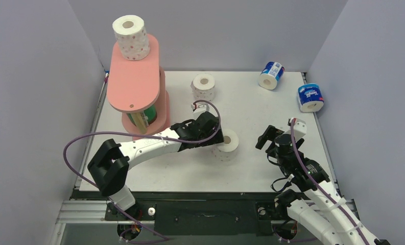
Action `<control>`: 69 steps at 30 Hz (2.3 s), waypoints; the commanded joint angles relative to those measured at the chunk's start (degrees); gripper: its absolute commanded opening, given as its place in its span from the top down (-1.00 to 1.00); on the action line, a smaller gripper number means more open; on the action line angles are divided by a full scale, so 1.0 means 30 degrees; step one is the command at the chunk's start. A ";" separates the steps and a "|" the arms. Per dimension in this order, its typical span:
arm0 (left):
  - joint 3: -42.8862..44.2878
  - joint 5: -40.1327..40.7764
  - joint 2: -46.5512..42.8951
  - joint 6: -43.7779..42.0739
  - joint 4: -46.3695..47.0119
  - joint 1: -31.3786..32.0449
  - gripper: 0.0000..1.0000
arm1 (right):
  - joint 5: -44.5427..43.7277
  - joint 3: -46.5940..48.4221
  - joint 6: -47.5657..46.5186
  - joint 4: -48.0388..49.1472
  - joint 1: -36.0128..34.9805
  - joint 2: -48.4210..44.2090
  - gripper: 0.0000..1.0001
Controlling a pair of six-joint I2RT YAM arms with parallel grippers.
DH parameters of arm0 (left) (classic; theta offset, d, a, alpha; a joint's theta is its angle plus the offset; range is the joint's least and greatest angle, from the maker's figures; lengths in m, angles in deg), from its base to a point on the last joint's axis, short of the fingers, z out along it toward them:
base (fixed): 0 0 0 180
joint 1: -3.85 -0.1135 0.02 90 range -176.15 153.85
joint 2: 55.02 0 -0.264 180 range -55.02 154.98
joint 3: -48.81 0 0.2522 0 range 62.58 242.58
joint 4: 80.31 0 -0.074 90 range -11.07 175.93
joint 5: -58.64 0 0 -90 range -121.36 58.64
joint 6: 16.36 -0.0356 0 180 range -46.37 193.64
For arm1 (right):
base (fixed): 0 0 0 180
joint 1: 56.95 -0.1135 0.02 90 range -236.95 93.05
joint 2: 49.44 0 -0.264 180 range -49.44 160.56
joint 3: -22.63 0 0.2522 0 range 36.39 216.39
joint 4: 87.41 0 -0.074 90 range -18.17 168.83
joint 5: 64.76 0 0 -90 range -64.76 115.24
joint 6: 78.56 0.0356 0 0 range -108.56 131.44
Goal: Place and organize the paper towels onto the shelf
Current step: Pick up the paper towel from the center of the board, then place the paper towel on the shelf.
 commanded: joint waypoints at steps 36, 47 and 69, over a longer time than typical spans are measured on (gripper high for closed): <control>0.1363 0.0049 0.0695 -0.0994 0.0757 0.0430 0.70 | 0.0023 -0.0306 0.0245 0.0687 0.0158 0.0060 -0.76; 0.3512 0.1201 -0.1577 -0.1906 -0.1594 0.1084 1.00 | -0.0090 0.0276 0.0023 0.0865 0.0140 0.0205 -0.76; 1.0311 0.9989 -0.8839 -0.7549 -0.3796 0.0917 1.00 | 0.0073 0.0863 -0.0357 0.1145 0.0152 0.0513 -0.76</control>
